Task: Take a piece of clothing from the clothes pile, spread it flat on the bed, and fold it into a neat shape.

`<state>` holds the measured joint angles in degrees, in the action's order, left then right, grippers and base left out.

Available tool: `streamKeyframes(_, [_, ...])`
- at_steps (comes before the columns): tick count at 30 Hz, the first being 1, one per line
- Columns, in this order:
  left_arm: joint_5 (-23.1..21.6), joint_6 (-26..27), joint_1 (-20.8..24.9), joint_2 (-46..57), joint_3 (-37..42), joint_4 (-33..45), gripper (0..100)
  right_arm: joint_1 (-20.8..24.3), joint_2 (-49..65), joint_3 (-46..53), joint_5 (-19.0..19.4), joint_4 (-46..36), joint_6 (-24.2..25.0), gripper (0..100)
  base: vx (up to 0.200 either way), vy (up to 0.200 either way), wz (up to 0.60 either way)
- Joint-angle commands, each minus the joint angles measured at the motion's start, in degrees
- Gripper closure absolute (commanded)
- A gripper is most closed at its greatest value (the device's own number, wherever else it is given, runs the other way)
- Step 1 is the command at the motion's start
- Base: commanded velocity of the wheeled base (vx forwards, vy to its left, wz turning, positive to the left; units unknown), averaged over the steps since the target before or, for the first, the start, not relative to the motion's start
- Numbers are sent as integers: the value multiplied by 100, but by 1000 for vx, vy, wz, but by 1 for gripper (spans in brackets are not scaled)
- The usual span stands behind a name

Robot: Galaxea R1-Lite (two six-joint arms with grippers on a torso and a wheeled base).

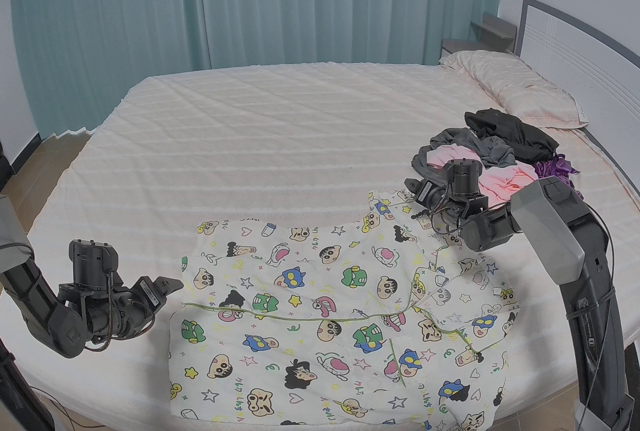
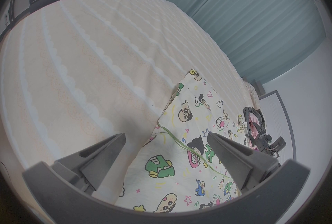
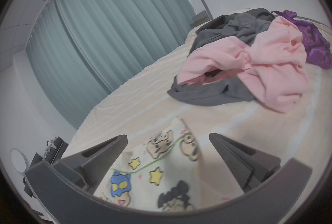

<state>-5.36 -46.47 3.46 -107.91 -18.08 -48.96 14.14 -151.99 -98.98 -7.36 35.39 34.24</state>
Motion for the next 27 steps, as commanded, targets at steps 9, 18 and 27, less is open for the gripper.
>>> streamKeyframes(9, [0,-2,5,16,6,0,0,-403,583,1029,543,-6,12,0,0,0,0])
streamKeyframes(18, [0,-11,23,42,6,0,0,-764,961,1899,1352,3,3,0,0,0,0])
streamKeyframes(27, [-9,-11,23,33,6,-9,0,-764,899,2128,1677,21,3,0,0,0,0])
